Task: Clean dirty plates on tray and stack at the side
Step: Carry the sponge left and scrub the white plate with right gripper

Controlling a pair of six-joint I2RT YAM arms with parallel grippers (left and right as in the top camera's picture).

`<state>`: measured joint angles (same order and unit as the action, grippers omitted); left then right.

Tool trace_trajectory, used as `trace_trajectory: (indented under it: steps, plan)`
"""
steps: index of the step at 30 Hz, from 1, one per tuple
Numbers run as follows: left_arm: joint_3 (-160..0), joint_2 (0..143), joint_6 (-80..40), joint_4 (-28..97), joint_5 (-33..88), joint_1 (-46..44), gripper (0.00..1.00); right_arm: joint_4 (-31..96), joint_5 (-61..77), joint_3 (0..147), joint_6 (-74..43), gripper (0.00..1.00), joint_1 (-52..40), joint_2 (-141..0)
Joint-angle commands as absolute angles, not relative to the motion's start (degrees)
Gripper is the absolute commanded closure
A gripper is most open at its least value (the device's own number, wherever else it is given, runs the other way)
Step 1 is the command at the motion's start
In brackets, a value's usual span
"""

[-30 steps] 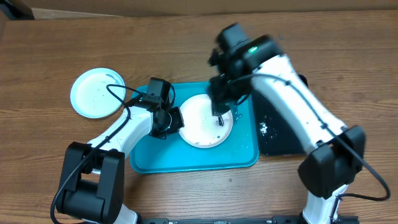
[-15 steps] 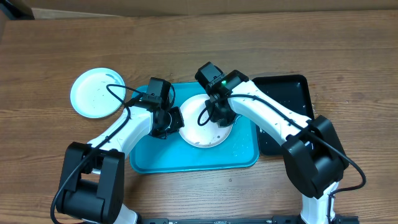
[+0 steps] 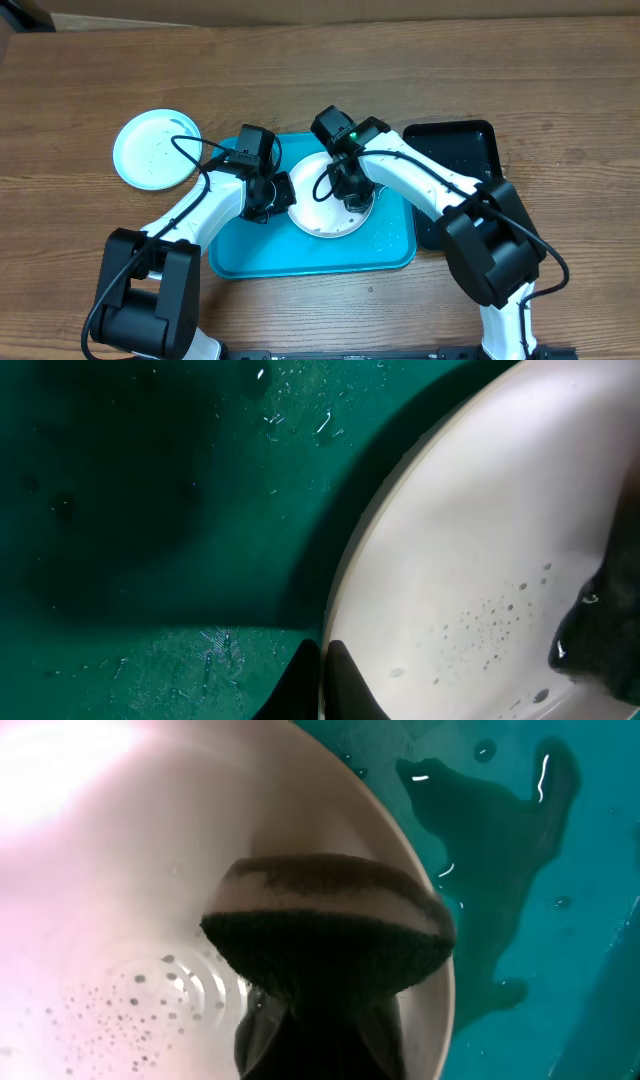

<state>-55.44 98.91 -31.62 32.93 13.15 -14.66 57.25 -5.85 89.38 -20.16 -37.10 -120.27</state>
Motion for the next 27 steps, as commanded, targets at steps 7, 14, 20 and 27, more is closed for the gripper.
trace_trajectory:
  steps: [7,14,20,27]
  plan:
    - [-54.5,99.7,-31.9,32.9,13.1,-15.1,0.96,53.7,7.5,83.7,-22.5,0.96,-31.9,-120.6]
    - [-54.5,99.7,-31.9,32.9,13.1,-15.1,0.96,48.0,22.9,79.6,-17.7,0.96,-29.9,-120.6]
    - [-54.5,99.7,-31.7,32.9,13.1,-15.1,0.96,42.4,30.6,79.6,-17.5,0.96,-33.5,-120.6]
    - [-54.5,99.7,-30.8,32.9,13.1,-15.1,0.96,42.2,36.2,86.4,-15.8,0.96,-32.0,-120.0]
